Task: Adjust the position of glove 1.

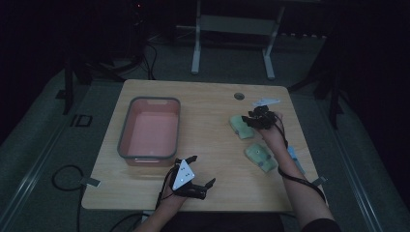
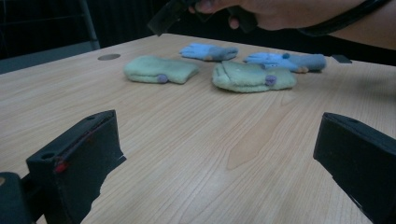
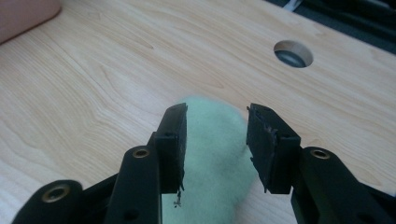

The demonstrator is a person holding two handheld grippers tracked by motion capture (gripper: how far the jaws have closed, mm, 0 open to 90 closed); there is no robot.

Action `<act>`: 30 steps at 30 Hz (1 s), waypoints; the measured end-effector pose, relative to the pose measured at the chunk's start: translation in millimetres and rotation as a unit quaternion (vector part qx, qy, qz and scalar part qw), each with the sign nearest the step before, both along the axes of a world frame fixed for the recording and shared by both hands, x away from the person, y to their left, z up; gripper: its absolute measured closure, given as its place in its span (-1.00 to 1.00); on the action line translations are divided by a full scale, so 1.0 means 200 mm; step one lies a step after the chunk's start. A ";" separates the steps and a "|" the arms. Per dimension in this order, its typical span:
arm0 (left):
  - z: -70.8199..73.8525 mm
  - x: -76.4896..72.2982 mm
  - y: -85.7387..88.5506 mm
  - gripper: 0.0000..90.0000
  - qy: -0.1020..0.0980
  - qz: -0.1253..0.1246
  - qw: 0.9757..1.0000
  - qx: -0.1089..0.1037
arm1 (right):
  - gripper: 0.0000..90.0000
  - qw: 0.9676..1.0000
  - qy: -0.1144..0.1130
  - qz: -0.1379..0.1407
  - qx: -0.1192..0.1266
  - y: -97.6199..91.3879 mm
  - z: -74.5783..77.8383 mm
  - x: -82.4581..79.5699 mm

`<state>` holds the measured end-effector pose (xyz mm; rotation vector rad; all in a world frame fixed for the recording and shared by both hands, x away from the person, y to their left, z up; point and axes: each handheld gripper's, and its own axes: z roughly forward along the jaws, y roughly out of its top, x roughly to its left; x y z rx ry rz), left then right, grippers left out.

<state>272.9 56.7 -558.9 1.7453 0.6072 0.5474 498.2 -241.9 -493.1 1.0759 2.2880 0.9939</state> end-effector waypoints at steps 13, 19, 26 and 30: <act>0.00 0.00 0.00 -0.99 0.002 -0.002 1.000 -0.002 | 0.24 0.998 0.059 0.015 -0.008 0.01 -0.17 0.12; 0.00 0.00 0.00 -0.99 0.002 -0.003 1.000 -0.001 | 0.31 0.997 0.065 0.027 -0.018 0.02 -0.23 0.12; 0.00 0.00 0.00 -0.99 -0.001 -0.003 1.000 0.003 | 0.74 0.998 0.063 0.010 -0.027 0.05 -0.23 0.11; 0.00 0.00 0.00 -0.99 0.000 -0.002 1.000 0.001 | 0.87 0.998 0.064 -0.010 -0.021 0.06 -0.22 0.11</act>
